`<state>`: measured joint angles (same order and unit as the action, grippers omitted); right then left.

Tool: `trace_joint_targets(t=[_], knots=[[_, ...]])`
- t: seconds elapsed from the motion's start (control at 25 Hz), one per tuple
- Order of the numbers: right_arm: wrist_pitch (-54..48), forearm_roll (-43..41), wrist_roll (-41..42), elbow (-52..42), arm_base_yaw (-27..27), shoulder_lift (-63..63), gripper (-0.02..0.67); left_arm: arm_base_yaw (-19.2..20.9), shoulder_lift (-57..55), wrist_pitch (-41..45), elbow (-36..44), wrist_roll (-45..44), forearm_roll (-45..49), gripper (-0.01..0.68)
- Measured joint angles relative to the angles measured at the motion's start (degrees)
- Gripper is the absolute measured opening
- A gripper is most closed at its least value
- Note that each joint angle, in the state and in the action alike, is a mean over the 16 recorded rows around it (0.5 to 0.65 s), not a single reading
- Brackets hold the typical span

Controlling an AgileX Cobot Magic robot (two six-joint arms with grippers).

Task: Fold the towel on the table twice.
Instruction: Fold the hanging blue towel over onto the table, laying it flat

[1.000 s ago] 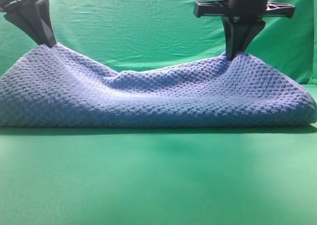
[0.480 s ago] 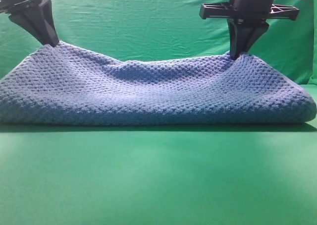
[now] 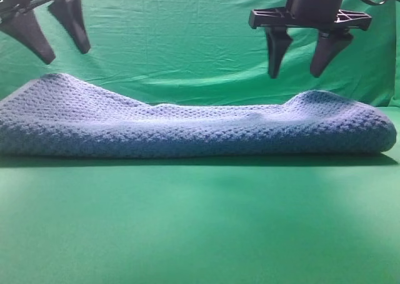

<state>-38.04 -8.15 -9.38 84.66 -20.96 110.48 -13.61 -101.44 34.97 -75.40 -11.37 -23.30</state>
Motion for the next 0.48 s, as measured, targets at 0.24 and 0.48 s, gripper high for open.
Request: trace_joint_targets(t=[0.24,0.48], knots=[[-1.6,-0.2,0.0,0.0,0.0,-3.5,0.486,0.0,0.3,5.7,-3.9,-0.4,0.1,0.490],[-7.0,-0.4,0.0,0.0,0.0,-10.9,0.338,0.0,1.2,16.1,-11.5,-0.4,0.0,0.350]])
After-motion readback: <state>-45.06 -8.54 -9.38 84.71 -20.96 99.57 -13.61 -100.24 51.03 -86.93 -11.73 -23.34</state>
